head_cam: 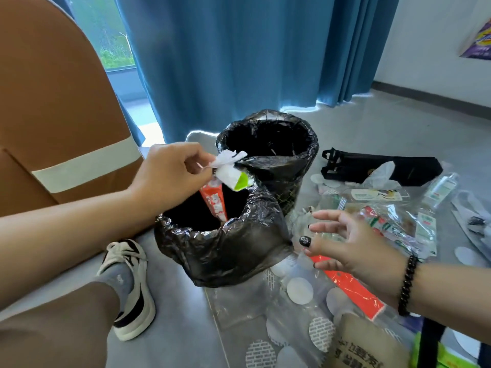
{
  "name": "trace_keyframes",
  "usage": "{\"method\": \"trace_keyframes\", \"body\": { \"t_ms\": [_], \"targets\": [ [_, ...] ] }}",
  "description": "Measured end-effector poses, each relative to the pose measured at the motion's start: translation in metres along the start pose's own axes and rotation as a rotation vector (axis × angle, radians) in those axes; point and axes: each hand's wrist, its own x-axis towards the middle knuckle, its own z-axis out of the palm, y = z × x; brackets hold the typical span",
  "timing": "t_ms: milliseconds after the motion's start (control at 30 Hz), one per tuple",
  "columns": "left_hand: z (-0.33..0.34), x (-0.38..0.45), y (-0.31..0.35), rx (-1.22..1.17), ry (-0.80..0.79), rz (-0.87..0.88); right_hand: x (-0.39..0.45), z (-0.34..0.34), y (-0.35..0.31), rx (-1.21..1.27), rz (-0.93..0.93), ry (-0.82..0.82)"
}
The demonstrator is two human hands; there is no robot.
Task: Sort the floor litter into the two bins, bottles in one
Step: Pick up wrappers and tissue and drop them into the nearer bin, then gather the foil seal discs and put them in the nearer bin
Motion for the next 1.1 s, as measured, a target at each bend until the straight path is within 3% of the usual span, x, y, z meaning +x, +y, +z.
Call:
{"method": "trace_keyframes", "body": {
  "t_ms": [100,200,367,533,600,700,833,867,967,1033,1100],
  "targets": [
    [-0.002,-0.003,-0.021,0.327,-0.051,0.292,0.001,-0.003,0.005,-0.026,0.042,-0.030],
    [0.007,-0.008,-0.038,0.473,-0.218,0.397,0.001,-0.005,0.009,-0.097,0.069,-0.050],
    [0.016,-0.008,-0.041,0.473,-0.671,0.123,-0.002,-0.010,0.016,-0.252,0.153,-0.111],
    [0.004,-0.021,-0.005,0.232,-0.461,0.138,-0.009,-0.026,0.032,-0.586,0.268,-0.375],
    [0.002,-0.029,0.013,0.117,-0.392,0.239,-0.013,-0.032,0.046,-0.814,0.167,-0.451],
    [0.007,-0.046,0.031,-0.007,-0.499,0.379,-0.024,-0.037,0.065,-1.166,0.022,-0.560],
    [0.017,-0.064,0.040,-0.077,-0.583,0.557,-0.032,-0.043,0.087,-1.257,-0.034,-0.631],
    [0.021,-0.069,0.040,-0.093,-0.619,0.549,-0.033,-0.042,0.093,-1.293,-0.088,-0.620],
    [0.036,-0.093,0.036,-0.083,-0.848,0.391,-0.033,-0.028,0.109,-1.394,-0.496,-0.572],
    [0.048,-0.115,0.030,0.032,-0.993,0.325,-0.029,-0.009,0.119,-1.412,-0.636,-0.546],
    [0.060,-0.138,0.023,0.141,-1.103,0.307,-0.026,0.011,0.132,-1.347,-0.651,-0.472]
  ]
}}
